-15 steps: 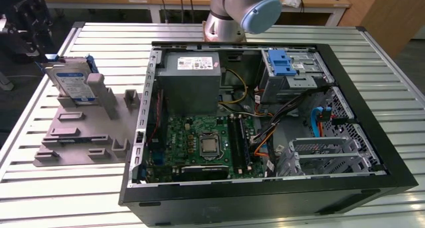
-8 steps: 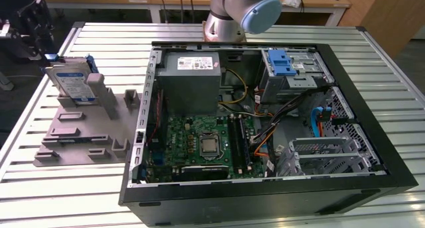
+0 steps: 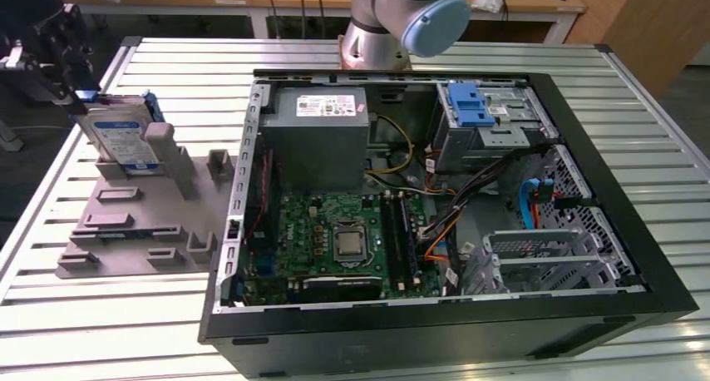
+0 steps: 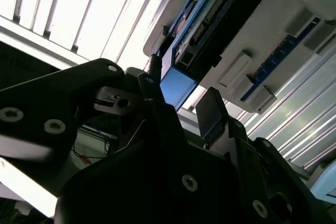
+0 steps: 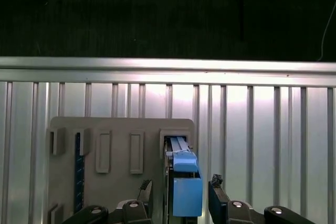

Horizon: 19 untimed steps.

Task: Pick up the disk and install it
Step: 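Pick up the disk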

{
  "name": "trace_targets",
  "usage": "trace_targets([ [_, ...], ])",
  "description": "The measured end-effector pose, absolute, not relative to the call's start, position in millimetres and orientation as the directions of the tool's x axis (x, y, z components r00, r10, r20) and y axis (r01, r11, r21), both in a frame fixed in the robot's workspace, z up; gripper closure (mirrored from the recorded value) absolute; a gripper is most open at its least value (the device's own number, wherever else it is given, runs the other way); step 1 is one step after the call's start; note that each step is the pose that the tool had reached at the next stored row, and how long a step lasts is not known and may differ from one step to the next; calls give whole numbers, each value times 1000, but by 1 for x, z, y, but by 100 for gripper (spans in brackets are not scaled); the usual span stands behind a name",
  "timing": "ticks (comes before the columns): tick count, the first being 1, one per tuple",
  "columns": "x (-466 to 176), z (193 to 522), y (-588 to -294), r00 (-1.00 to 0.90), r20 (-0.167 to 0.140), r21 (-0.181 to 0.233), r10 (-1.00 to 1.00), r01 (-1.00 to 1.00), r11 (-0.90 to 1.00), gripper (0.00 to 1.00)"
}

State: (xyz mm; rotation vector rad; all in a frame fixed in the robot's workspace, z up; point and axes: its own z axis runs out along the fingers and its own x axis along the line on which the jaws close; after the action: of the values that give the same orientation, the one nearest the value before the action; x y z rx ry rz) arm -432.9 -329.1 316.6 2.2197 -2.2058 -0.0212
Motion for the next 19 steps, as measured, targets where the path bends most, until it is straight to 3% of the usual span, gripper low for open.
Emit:
trace_targets([
  [19,-435,298,-329,9,-1,18,-1000,-1000,-9,46],
])
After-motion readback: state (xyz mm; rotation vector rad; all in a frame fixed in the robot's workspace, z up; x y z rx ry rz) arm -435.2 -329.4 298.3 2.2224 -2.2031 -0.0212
